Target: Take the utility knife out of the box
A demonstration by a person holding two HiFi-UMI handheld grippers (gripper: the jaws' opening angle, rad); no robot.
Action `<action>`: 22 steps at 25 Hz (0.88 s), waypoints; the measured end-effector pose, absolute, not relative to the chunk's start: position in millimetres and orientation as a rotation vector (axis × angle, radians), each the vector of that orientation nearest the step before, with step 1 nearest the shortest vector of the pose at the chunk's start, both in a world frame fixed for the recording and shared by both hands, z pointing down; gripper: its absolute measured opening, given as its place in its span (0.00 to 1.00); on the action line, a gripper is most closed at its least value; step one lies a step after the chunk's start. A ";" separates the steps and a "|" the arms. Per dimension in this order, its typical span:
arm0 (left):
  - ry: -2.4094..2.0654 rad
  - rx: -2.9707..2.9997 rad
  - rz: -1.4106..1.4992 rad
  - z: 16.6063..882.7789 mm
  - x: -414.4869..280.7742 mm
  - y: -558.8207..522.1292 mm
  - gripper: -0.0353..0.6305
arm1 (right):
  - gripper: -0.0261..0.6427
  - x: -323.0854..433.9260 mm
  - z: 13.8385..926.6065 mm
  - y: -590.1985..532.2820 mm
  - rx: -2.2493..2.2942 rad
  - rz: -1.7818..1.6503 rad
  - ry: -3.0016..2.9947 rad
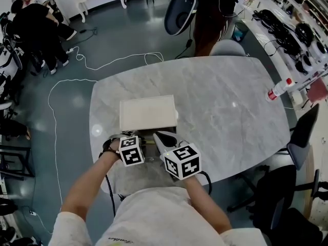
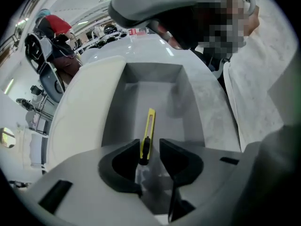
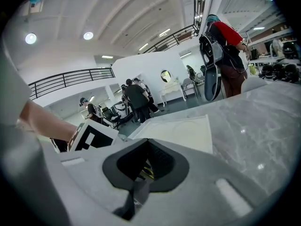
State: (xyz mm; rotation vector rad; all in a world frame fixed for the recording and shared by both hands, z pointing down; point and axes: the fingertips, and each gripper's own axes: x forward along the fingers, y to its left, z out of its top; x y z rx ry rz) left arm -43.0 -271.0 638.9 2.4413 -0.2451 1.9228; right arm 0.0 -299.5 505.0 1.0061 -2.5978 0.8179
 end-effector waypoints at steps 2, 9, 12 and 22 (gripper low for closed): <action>-0.228 2.438 1.977 642.6 -43.8 -271.7 0.22 | 0.05 0.7 504.9 -298.5 1.002 0.819 -2.598; -0.190 2.396 2.061 650.0 -41.4 -274.1 0.22 | 0.05 15.5 508.0 -295.2 1.017 0.834 -2.587; -0.158 2.377 2.060 649.0 -40.3 -273.7 0.22 | 0.05 19.3 507.6 -294.1 1.014 0.837 -2.585; -0.124 2.344 2.024 651.3 -37.0 -271.8 0.17 | 0.05 22.8 510.3 -291.4 0.978 0.824 -2.588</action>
